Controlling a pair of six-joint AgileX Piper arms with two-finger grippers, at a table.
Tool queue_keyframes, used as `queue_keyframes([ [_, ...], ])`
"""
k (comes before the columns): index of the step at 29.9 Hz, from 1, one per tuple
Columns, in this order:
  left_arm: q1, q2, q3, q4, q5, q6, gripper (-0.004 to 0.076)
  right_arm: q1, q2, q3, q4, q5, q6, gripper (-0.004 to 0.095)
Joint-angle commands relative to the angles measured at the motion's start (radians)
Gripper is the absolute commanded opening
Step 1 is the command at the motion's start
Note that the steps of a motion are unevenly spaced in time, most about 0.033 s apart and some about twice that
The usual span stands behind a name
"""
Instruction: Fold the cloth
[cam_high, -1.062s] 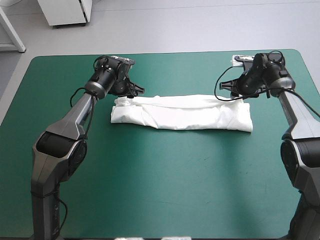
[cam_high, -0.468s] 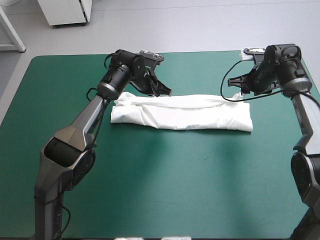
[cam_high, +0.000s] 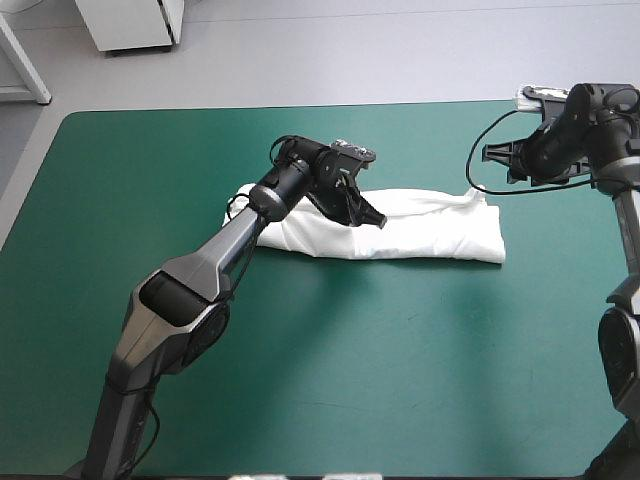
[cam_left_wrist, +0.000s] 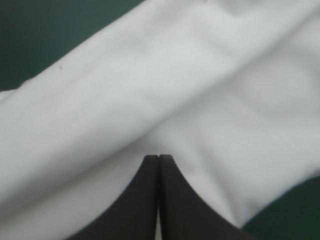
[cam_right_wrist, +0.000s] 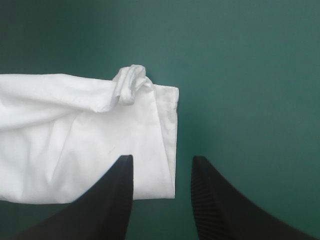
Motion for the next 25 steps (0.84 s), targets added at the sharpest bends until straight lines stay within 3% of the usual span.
queue_keyframes([
  [1,-0.006,-0.039,-0.026,-0.022,-0.037,0.006,-0.0009,-0.049,-0.057,-0.023,0.074,-0.038,-0.019,0.0353],
  [10,-0.006,-0.02,-0.026,-0.02,-0.027,0.004,-0.0009,-0.193,-0.057,0.238,0.336,-0.144,-0.172,0.038],
  [17,-0.006,-0.02,-0.026,-0.042,-0.032,0.004,-0.0009,-0.193,0.018,0.333,0.431,-0.157,-0.301,0.0692],
  [25,-0.006,-0.018,-0.026,-0.031,-0.045,0.006,-0.0009,-0.193,0.111,0.333,0.466,-0.186,-0.327,0.0644],
])
